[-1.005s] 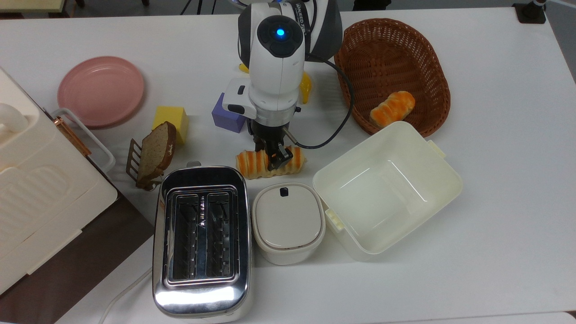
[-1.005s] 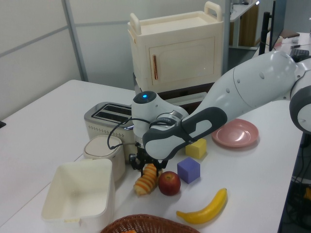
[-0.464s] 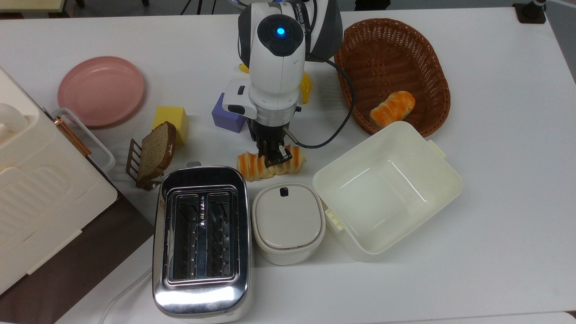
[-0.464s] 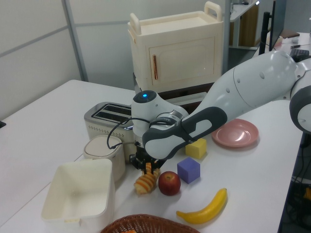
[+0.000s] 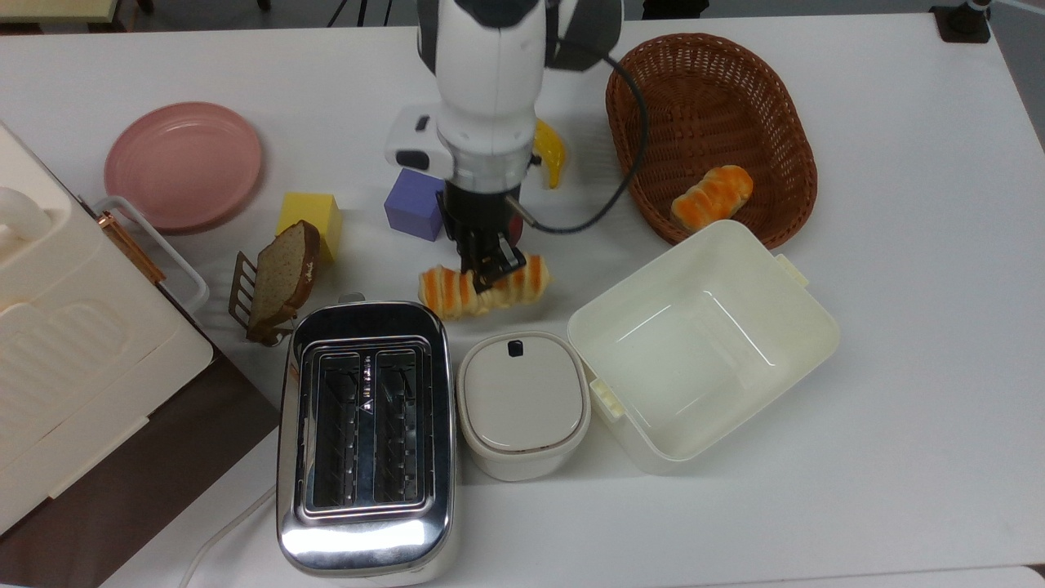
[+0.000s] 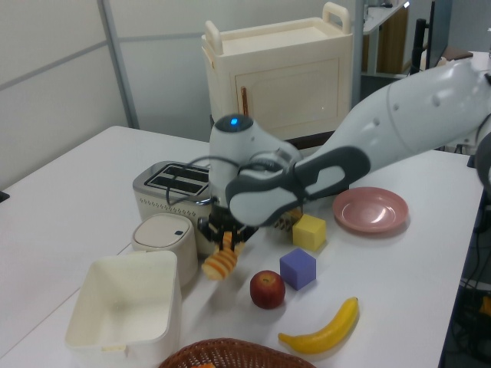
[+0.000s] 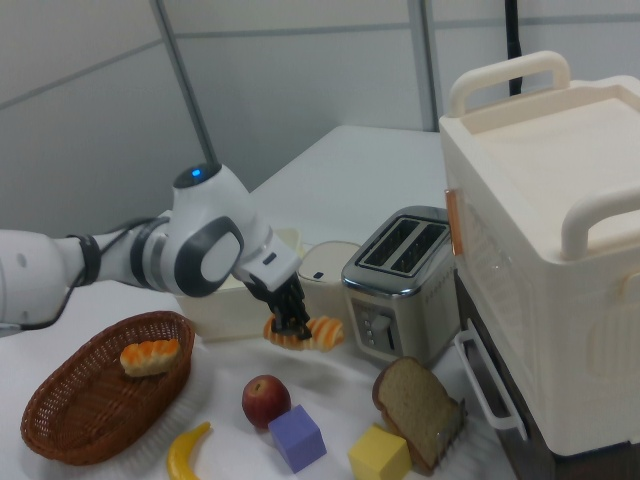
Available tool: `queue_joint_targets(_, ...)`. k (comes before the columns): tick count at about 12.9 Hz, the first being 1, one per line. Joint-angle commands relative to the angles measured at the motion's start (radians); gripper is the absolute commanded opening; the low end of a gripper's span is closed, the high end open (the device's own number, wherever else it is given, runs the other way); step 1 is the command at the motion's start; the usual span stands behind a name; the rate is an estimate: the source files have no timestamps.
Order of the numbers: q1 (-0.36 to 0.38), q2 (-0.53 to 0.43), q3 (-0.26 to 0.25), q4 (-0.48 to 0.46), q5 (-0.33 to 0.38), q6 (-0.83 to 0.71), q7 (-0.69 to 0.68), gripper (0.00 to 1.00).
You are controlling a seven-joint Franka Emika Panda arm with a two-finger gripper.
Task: Put the bread in the basket
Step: 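Lift the bread roll and carry it into the wicker basket, releasing it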
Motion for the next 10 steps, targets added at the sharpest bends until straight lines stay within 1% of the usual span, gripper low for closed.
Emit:
queue_joint_targets(1, -0.016, -0.157, 0.003, -0.034, -0.011, -0.149, -0.088, 0.23)
queue_joint_targets(2, -0.014, -0.184, 0.003, -0.034, -0.008, -0.197, -0.132, 0.23)
queue_joint_targets(3, -0.011, -0.215, 0.03, -0.034, -0.007, -0.264, -0.201, 0.23)
queue_joint_targets(4, -0.014, -0.231, 0.065, -0.033, -0.007, -0.303, -0.237, 0.23)
queue_joint_targets(6, -0.01, -0.246, 0.118, -0.014, -0.007, -0.358, -0.292, 0.24)
queue_joint_targets(7, -0.004, -0.244, 0.144, 0.002, -0.007, -0.38, -0.313, 0.24)
queue_joint_targets(9, 0.015, -0.24, 0.228, 0.012, -0.007, -0.397, -0.317, 0.24)
queue_joint_targets(10, 0.034, -0.237, 0.242, 0.009, -0.007, -0.398, -0.317, 0.24)
